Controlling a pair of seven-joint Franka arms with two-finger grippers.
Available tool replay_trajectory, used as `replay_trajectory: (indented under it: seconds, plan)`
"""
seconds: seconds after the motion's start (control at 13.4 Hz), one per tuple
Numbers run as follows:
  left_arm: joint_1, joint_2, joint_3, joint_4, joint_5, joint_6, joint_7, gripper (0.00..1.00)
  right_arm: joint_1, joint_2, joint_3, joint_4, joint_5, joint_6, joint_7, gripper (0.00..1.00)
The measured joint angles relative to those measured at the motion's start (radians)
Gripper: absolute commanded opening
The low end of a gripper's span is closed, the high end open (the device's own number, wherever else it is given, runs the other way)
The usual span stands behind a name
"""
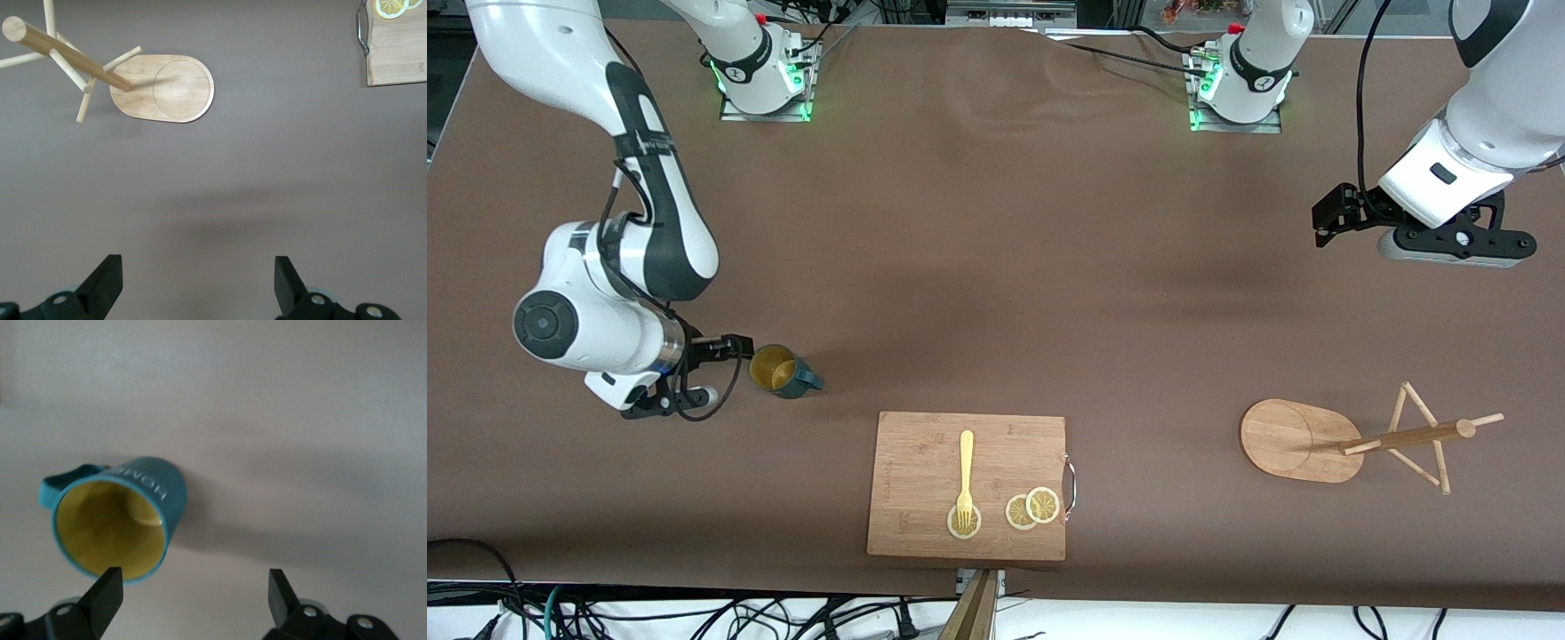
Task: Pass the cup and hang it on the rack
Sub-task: 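Reach the right gripper down to the teal mug rim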
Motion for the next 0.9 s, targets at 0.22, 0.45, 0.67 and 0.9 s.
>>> replay_trajectory:
  seconds: [0.22,0.45,0.67,0.9]
  plan:
    - [-0.001,0.0,-0.003,0.0,0.0,-0.002,0.0,1.0,0.0,0.049,0.0,0.037,0.012,0.01,0.009,0.8]
    - [-0.001,0.0,-0.003,0.0,0.0,-0.002,0.0,1.0,0.001,0.068,0.003,0.04,0.024,0.01,0.032,0.56]
    - [-0.001,0.0,-0.004,0.0,0.0,-0.003,0.0,1.0,0.003,0.08,0.005,0.039,0.043,0.009,0.037,0.28]
    - [-0.001,0.0,-0.004,0.0,0.0,-0.005,0.0,1.0,0.006,0.088,0.006,0.035,0.048,0.009,0.043,0.02]
